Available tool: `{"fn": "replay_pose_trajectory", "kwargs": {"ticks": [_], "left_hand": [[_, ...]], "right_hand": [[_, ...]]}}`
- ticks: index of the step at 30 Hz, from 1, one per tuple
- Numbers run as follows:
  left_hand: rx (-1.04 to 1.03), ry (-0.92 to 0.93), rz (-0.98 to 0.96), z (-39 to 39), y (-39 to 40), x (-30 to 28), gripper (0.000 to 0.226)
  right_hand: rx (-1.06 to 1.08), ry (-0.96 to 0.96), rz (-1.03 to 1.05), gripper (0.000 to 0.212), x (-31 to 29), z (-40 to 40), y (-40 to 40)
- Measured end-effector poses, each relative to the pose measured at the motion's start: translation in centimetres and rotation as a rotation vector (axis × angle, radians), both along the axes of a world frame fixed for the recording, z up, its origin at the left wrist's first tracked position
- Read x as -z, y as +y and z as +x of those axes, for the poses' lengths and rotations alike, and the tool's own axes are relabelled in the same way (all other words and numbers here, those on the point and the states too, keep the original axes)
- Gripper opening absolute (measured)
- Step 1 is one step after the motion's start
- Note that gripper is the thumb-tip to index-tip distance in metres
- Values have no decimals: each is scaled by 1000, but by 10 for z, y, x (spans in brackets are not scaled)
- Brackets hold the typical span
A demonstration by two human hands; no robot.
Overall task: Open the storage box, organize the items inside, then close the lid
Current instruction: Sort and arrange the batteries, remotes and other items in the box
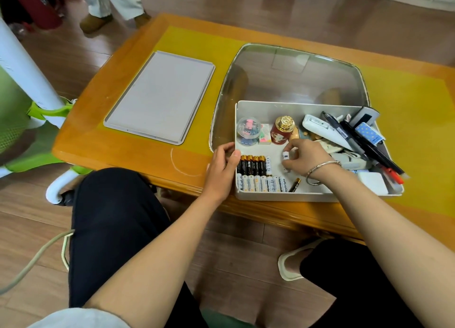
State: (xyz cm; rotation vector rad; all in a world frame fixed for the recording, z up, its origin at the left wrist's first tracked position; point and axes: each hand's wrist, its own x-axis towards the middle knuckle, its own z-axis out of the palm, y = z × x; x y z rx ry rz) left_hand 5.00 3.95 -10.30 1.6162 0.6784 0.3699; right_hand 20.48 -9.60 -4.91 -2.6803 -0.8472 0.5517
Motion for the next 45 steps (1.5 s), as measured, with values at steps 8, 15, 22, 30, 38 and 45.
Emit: {"fn": "replay_pose_trajectory", "kwargs": {"ticks": [8,15,22,30,38,45], "left_hand": [[3,14,13,1,0,2,72],[5,7,-3,1,0,1,72],[10,14,11,1,0,1,73],[2,0,-13,1,0,2,77],[5,-1,-13,1,0,2,77],[3,13,-4,1,-1,0,76]], "right_hand": [[-42,161,-6,29,6,0,9],[-195,142,-49,23,-15,4,-7],[-348,182,-418,18,-21,2,-32],[-335,8,-562,9,-11,3,-28],[-232,-39,-464,27,-3,3,-31],[-278,-56,-543,28,-2,-2,-24]]}}
